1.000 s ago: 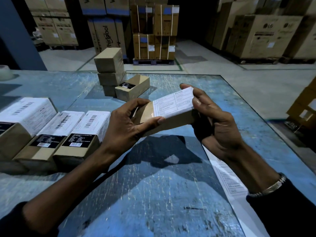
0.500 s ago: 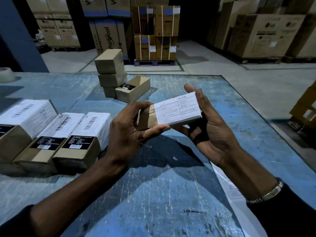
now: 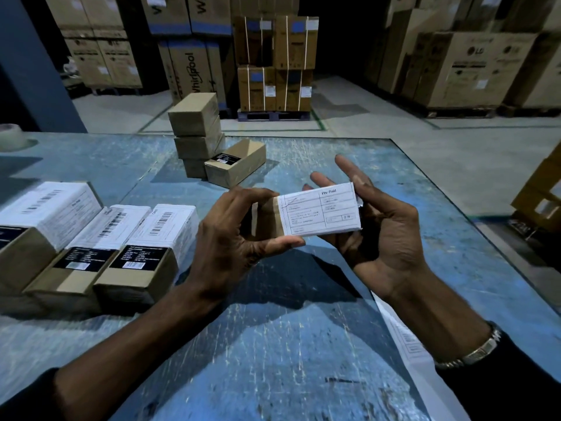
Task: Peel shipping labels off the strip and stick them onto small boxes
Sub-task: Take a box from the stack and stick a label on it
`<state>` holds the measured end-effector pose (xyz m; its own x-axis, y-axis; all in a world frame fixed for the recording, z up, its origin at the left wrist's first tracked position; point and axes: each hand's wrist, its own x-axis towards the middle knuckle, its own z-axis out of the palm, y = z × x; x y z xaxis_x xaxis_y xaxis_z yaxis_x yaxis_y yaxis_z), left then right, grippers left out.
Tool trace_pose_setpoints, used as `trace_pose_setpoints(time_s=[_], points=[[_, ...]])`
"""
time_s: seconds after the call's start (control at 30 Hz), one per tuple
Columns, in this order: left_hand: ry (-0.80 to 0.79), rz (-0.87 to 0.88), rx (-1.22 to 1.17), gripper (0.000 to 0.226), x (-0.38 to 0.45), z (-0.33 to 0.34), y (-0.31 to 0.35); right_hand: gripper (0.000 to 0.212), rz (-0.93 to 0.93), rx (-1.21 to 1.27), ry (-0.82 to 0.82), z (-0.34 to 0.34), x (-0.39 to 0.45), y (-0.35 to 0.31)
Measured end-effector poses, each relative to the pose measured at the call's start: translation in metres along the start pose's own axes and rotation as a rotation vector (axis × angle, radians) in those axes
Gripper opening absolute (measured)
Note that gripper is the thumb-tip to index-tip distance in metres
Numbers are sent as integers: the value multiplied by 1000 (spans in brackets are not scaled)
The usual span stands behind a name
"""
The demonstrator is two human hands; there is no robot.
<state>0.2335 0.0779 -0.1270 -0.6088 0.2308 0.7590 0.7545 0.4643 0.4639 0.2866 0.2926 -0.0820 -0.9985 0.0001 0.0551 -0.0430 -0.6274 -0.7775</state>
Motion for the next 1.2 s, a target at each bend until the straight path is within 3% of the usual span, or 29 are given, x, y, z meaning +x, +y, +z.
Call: trace_pose_setpoints(time_s=[0.2, 0.4, 0.5, 0.6, 0.67, 0.73, 0.9, 1.0, 1.1, 1.2], points=[[33, 255, 183, 61, 8, -8, -4, 70, 201, -172, 40, -2, 1, -9], [60, 331, 273, 48, 7, -8, -3, 59, 72, -267, 105, -1, 5, 8], [60, 171, 158, 70, 9, -11, 5, 55, -26, -335, 111, -5, 5, 10], [68, -161, 11, 91, 10, -8, 10, 46, -116, -463, 98, -1, 3, 11], [23, -437, -254, 94, 10, -5, 10, 35, -161, -535, 102, 2, 4, 12], [-35, -564, -453, 96, 9, -3, 7, 39, -154, -561, 131, 0, 5, 12], [-19, -314, -325, 90, 5, -4, 10, 59, -96, -591, 158, -1, 4, 10], [43, -117, -129, 98, 3, -3, 15, 51, -123, -693, 128, -5, 5, 14], [72, -19, -97, 109, 0, -1, 15, 62, -109, -663, 128, -7, 5, 17], [97, 9, -84, 108, -1, -2, 12, 47, -119, -647, 118, -5, 6, 13]])
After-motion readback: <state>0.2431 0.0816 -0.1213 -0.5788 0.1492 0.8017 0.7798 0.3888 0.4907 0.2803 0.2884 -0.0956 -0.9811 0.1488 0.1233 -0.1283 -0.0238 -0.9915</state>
